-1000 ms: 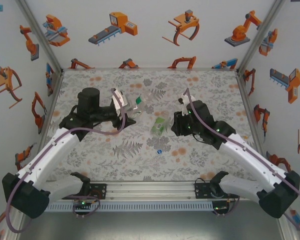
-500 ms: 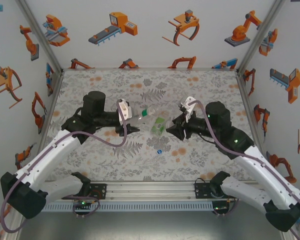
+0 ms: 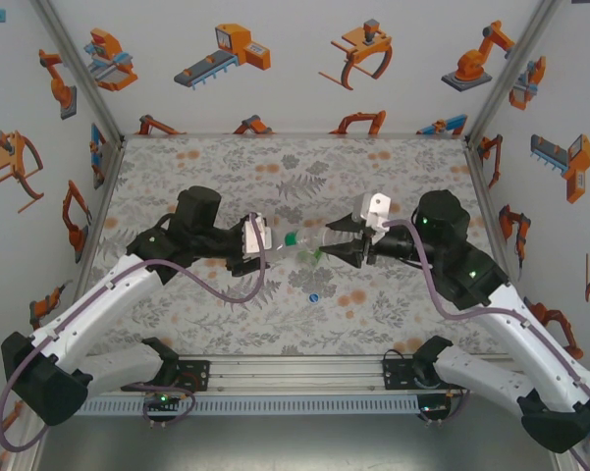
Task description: Screw on the bottle caps
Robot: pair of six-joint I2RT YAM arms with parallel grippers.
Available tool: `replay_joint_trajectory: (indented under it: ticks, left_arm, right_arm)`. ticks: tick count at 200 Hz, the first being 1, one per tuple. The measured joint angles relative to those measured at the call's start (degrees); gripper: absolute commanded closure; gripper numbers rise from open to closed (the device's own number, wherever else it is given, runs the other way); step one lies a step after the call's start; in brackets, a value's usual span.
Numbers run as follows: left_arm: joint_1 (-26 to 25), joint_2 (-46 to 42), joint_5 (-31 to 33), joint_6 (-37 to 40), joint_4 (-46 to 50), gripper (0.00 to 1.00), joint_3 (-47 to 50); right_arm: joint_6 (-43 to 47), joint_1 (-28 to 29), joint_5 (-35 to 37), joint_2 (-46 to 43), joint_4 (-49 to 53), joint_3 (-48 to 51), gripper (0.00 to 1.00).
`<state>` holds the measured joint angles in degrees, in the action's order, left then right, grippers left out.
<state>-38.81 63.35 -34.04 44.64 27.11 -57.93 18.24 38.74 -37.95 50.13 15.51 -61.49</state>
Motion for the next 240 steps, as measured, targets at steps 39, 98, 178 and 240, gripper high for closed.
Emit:
replay_joint_trajectory:
  ticks: [39, 98, 178, 240]
  left_arm:
    - [-0.2, 0.0, 0.8, 1.0, 0.8, 1.00, -0.1]
    - [-0.9, 0.0, 1.0, 1.4, 0.9, 1.00, -0.1]
    - [-1.0, 0.1, 1.0, 1.4, 1.2, 1.00, -0.1]
    - [-1.0, 0.8, 1.3, 1.8, 2.8, 1.00, -0.1]
  right_arm:
    - [4.6, 0.0, -2.1, 0.1, 0.7, -0.3, 0.83]
    - [7.3, 0.2, -3.8, 2.4, 1.0, -0.3, 0.84]
    - [10.1, 0.8, -3.3, 3.5, 3.6, -0.6, 0.85]
    - [12.9, 2.2, -1.9, 5.1, 6.2, -2.1, 0.86]
